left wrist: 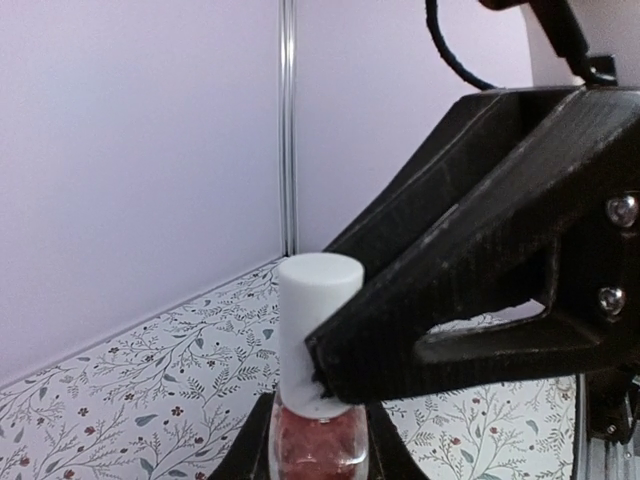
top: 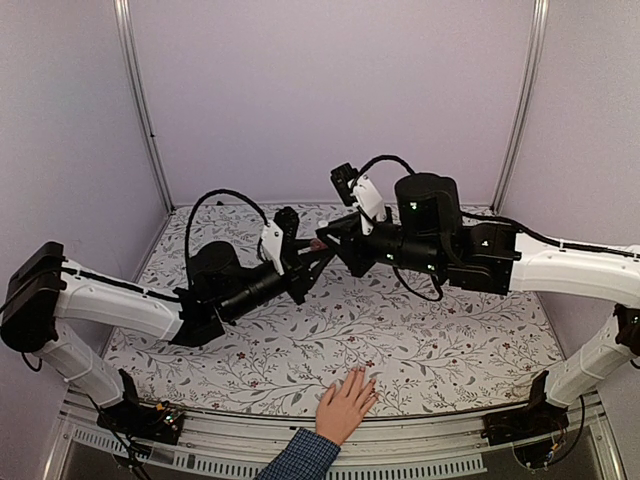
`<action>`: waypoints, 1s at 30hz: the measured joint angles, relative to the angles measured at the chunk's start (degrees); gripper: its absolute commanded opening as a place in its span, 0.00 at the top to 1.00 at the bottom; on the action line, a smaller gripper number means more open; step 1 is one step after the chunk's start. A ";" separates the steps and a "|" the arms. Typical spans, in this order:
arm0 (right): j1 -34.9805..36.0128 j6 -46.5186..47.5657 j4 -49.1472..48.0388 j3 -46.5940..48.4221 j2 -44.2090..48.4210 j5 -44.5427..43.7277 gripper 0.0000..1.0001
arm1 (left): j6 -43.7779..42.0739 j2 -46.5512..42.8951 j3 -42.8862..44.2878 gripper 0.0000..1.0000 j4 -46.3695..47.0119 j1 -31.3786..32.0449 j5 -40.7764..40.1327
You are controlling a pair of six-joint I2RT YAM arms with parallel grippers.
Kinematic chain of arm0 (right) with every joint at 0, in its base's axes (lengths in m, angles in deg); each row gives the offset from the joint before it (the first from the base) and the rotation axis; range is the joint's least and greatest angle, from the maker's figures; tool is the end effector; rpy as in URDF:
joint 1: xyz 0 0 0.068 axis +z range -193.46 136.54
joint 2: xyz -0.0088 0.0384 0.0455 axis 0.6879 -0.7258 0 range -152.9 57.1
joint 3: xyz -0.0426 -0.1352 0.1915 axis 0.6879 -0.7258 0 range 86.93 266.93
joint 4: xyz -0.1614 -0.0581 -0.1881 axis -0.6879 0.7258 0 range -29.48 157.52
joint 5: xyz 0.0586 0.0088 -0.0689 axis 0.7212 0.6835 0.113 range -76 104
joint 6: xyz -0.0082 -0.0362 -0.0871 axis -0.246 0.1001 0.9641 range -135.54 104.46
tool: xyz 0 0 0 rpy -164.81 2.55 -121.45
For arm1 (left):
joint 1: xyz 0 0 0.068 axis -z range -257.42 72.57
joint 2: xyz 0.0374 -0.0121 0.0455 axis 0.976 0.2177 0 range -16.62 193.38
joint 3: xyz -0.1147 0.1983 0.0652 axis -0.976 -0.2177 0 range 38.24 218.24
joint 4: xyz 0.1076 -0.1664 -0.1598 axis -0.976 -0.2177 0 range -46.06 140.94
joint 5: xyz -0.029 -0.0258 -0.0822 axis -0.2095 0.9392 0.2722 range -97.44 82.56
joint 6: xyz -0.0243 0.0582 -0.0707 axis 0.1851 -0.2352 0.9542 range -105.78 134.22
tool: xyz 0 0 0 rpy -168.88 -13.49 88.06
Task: Paint the nails
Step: Screw the nail polish bottle.
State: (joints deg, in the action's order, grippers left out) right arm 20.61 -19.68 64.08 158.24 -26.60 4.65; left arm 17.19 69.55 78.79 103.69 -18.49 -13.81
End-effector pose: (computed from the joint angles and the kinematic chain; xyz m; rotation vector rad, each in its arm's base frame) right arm 0.1839 0.3467 0.3042 -0.8462 1.7016 0.6739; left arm 0.1999 -0.3134 0.2329 0.6180 1.3640 -0.7994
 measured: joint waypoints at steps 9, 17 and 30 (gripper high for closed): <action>0.57 0.87 -1.62 -8.63 6.64 8.22 0.32 | 1.11 -2.38 -0.26 1.00 -0.90 -2.19 9.79; 0.81 5.25 -1.55 -12.26 12.92 17.90 0.34 | 2.05 -5.73 -0.37 1.00 1.31 -3.39 33.03; 0.92 18.10 2.45 -9.75 15.67 40.30 0.47 | 6.51 -1.97 2.01 1.00 1.33 -2.56 65.29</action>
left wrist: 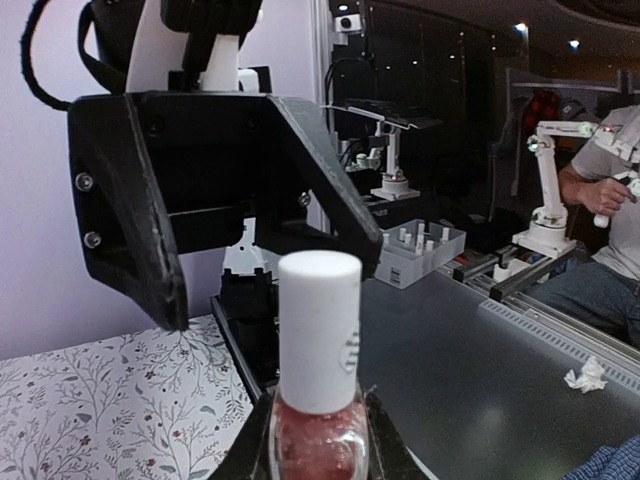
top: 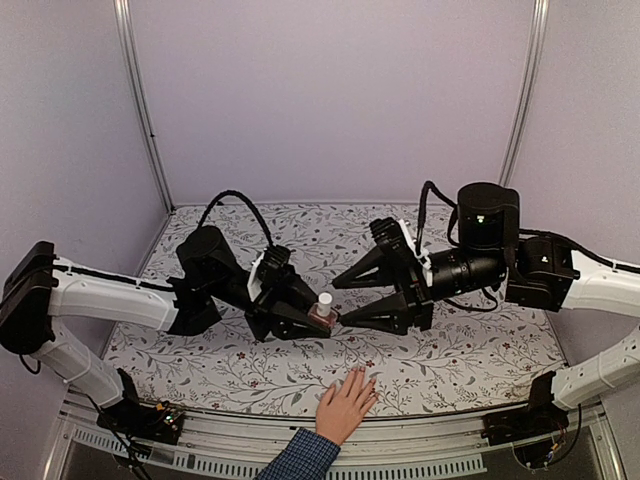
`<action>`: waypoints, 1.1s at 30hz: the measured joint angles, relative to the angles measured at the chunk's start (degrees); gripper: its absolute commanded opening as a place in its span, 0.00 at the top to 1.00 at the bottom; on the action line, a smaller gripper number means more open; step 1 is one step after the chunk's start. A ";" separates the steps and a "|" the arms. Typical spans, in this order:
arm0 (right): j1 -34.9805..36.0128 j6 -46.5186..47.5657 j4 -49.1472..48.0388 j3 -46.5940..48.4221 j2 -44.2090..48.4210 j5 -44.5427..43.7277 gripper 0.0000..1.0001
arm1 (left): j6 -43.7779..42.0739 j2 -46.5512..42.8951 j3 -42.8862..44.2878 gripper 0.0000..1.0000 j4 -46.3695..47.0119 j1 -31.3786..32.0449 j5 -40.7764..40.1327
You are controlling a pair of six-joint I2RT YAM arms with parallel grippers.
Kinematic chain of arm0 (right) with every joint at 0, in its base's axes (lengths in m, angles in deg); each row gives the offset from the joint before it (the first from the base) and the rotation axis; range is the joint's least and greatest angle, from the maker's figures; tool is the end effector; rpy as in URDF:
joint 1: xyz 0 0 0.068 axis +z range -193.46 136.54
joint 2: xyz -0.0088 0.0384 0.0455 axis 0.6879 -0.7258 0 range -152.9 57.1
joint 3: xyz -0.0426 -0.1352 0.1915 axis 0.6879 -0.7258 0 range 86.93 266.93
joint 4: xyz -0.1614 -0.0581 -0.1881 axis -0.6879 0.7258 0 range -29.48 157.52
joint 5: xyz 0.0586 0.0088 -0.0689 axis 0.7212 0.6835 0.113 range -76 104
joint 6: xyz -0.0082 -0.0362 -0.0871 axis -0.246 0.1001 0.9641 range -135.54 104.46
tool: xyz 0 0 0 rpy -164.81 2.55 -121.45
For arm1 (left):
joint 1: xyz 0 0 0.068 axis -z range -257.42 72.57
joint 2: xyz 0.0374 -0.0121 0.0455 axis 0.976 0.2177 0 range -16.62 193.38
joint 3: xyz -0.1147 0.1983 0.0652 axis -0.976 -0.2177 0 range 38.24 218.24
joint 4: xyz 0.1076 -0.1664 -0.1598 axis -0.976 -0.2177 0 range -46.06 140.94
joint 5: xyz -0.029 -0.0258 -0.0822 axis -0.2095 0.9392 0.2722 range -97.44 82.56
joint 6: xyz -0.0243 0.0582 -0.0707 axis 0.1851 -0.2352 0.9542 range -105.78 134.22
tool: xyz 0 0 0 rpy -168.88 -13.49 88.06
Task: Paint the nails
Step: Screw the nail polish bottle.
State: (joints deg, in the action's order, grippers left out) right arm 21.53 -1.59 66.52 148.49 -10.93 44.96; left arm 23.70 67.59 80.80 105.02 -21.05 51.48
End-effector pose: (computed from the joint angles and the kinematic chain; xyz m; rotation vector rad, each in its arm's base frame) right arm 0.0959 0.3099 0.3260 -1.4969 1.1689 1.1048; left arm 0.1215 -0.3152 0.2527 1.4373 0.8789 -1.5856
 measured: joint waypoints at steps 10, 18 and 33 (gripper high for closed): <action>1.03 3.91 2.86 2.58 -4.22 6.82 0.54 | 0.68 3.04 3.50 1.00 -0.50 1.44 6.12; 1.38 5.05 3.65 3.02 -4.92 7.74 0.77 | 0.66 3.69 4.02 1.00 -1.31 1.55 6.97; 0.98 4.61 3.74 4.81 -6.12 4.24 1.00 | -0.83 -1.25 0.76 1.00 -3.48 0.74 -0.96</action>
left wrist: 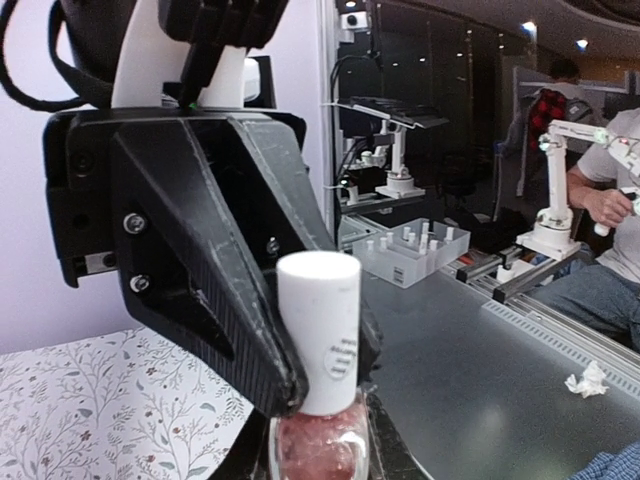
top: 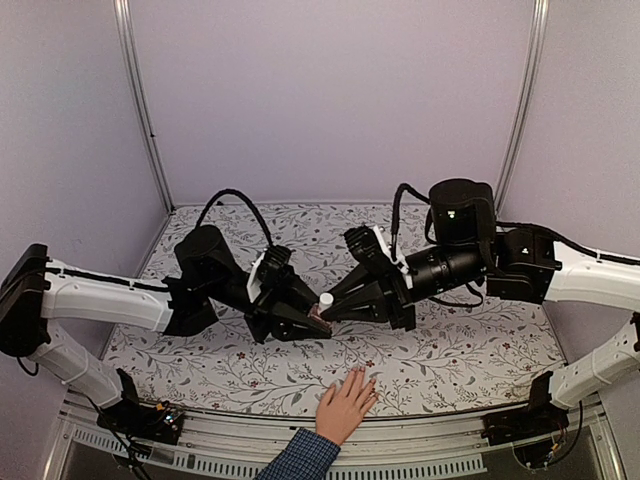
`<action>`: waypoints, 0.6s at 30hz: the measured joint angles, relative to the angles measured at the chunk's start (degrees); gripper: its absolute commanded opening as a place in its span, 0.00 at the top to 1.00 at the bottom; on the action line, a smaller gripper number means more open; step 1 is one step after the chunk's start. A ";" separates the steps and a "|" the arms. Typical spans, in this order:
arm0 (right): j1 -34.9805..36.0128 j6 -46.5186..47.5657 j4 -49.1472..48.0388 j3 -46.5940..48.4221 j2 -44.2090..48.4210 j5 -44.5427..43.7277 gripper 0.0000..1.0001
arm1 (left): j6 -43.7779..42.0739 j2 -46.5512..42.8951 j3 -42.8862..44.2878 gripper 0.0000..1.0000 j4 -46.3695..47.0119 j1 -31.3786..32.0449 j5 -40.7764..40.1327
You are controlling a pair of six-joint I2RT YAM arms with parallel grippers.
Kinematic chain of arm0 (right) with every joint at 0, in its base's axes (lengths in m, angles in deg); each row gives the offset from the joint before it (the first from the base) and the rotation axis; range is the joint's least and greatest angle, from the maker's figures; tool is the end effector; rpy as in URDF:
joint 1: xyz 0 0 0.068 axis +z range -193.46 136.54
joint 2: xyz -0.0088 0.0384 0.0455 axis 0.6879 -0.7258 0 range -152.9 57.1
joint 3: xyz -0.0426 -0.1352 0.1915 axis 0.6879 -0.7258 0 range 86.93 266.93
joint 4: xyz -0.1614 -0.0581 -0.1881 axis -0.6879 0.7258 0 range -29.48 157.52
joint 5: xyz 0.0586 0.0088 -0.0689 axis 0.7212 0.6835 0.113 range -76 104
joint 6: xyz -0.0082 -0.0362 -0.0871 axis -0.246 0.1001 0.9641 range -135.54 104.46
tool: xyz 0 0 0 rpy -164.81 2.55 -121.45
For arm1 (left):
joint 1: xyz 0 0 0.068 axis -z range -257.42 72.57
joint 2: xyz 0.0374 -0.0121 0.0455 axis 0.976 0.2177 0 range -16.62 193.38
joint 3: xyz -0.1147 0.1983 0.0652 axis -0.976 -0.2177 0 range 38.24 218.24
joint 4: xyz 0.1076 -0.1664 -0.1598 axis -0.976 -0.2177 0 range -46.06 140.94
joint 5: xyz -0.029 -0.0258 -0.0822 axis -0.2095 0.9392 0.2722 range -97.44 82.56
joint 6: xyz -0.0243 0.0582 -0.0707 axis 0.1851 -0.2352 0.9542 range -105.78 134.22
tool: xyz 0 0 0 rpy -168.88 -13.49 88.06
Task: Paint the nails
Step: Screw the nail polish bottle.
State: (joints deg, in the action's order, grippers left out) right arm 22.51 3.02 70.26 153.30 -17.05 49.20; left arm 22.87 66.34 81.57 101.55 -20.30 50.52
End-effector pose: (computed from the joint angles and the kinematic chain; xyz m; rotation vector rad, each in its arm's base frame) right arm 0.0926 0.3292 0.3168 -1.6293 1.1256 1.1287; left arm 0.1184 -0.3170 0.2572 1.4407 0.8958 -1.5822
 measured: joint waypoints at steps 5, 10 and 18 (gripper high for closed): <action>-0.50 -1.79 -0.61 0.44 -0.61 -3.30 1.00 | -1.86 -2.86 -1.97 1.00 -2.19 -0.52 -6.69; -1.20 -3.96 -1.09 0.98 -1.05 -7.82 1.00 | -3.15 -4.48 -3.26 1.00 -2.51 -0.79 -14.91; -2.58 -10.16 -4.31 1.09 -2.86 -18.82 1.00 | -3.32 -4.07 -5.57 1.00 0.81 -0.50 -33.22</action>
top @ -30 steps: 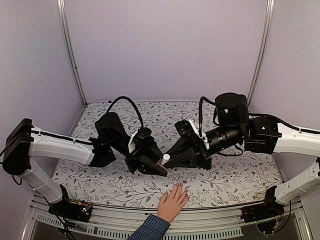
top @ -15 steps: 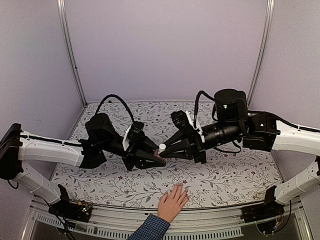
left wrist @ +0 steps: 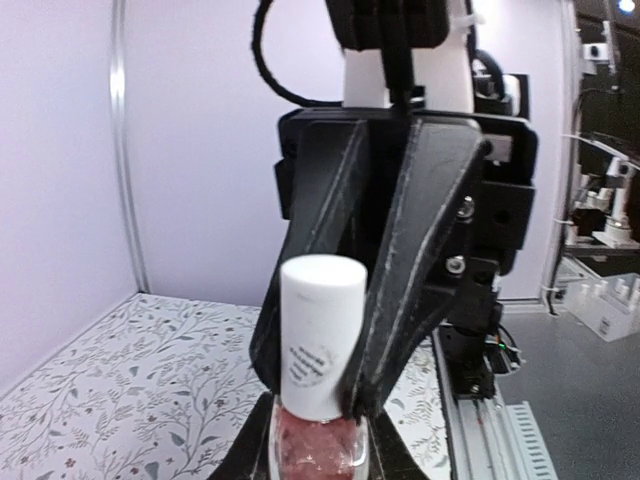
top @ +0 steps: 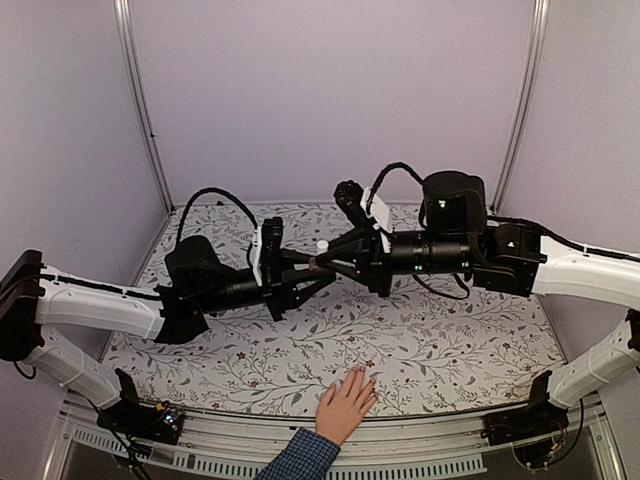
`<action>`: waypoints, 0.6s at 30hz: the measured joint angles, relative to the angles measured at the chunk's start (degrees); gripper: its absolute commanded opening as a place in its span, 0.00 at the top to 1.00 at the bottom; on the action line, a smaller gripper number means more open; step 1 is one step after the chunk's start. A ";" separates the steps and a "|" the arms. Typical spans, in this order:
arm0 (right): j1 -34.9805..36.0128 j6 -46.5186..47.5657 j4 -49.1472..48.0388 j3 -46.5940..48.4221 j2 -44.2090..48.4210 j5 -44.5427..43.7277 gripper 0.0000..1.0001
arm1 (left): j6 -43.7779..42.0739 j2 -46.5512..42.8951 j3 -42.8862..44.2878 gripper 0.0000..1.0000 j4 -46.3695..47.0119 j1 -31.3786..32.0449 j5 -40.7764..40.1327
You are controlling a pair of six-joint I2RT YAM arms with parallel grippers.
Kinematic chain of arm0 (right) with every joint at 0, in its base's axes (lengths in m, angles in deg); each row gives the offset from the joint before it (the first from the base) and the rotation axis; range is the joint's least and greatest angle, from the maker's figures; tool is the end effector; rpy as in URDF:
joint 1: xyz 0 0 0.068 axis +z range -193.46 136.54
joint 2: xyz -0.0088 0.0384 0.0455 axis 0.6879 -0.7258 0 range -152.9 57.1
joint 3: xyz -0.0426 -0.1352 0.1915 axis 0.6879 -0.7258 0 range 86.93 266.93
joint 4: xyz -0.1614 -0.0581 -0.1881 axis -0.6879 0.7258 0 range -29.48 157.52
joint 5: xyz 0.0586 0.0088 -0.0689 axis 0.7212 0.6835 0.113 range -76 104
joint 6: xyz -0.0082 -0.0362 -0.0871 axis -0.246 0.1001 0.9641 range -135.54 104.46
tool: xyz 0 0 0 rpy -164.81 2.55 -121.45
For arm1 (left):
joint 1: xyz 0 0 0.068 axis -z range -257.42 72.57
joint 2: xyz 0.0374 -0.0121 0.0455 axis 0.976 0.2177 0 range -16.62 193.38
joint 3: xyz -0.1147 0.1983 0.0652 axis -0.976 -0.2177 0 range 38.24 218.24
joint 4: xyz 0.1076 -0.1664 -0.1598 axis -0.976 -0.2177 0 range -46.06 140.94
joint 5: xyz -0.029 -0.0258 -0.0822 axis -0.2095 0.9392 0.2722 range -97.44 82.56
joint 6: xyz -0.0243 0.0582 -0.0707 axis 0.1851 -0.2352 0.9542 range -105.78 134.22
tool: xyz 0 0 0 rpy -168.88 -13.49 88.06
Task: Paint the nails
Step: Screw the nail polish bottle.
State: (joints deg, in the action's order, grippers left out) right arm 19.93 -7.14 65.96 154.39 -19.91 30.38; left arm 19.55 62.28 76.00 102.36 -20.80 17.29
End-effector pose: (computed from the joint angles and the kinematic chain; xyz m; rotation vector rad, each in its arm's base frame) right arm 0.1412 0.3361 0.3151 -1.2934 1.4262 0.9225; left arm 0.1592 -0.3068 0.2532 0.9829 1.1565 -1.1808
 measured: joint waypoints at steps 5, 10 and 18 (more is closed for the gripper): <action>-0.33 -5.05 -2.27 -0.04 -1.90 -9.18 1.00 | 0.02 3.10 0.00 1.00 2.91 0.98 -11.74; -0.33 -10.40 -3.52 -1.11 -3.10 -17.11 0.98 | -0.22 7.10 1.53 1.00 3.61 3.02 -23.32; 0.02 -12.92 -4.68 -1.84 -3.23 -20.37 0.59 | 0.15 8.41 3.13 1.00 2.78 3.50 -27.15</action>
State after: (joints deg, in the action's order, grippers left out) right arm 19.95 -20.06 61.28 152.56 -23.15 10.01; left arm 19.70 70.69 79.12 105.13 -17.31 -9.85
